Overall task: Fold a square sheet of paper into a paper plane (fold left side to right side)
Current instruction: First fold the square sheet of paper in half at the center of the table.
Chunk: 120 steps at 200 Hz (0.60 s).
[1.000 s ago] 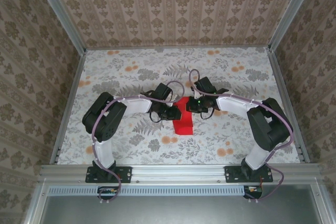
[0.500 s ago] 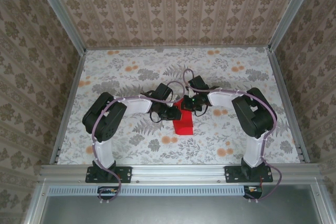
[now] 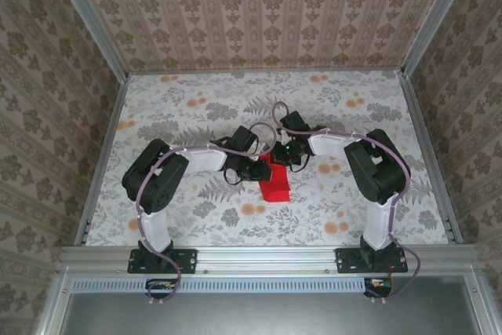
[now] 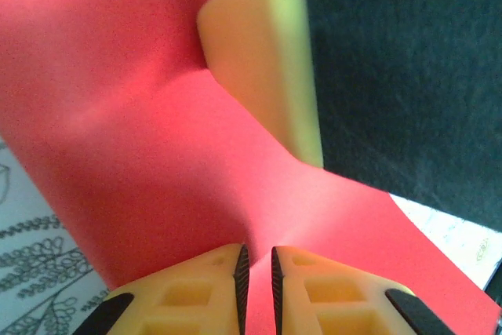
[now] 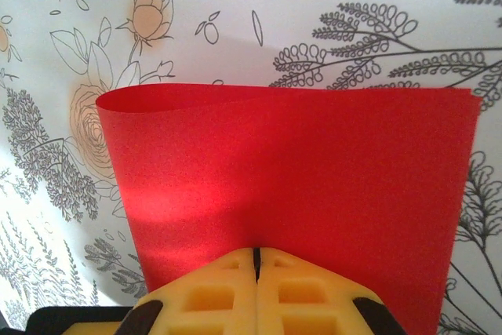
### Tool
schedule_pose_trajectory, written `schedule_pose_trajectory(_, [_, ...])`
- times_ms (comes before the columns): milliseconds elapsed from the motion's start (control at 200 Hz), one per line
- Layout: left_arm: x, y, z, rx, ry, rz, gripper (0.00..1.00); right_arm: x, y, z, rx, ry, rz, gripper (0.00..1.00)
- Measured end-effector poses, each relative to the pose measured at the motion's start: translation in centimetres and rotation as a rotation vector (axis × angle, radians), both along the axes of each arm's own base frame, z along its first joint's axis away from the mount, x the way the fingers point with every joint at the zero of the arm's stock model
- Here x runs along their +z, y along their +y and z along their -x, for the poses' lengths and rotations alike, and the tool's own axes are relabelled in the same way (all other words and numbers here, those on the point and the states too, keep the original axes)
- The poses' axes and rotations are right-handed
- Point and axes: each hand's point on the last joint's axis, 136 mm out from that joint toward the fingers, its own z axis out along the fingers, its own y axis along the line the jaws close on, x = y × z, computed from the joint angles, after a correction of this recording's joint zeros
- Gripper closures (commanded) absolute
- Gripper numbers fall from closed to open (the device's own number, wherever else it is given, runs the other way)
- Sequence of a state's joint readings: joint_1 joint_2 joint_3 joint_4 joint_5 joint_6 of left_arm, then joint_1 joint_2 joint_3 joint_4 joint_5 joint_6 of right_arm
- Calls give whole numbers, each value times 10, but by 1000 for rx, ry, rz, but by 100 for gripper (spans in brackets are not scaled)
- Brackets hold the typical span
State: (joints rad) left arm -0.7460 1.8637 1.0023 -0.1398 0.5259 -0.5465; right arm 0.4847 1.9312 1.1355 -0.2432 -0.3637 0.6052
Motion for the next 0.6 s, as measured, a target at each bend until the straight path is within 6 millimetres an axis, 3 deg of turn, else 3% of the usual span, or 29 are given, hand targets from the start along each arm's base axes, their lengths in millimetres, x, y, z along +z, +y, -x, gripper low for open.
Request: schedule_pose_trajectory(600, [-1, 11, 48, -20, 24, -11, 81, -1, 0, 1, 1, 11, 2, 96])
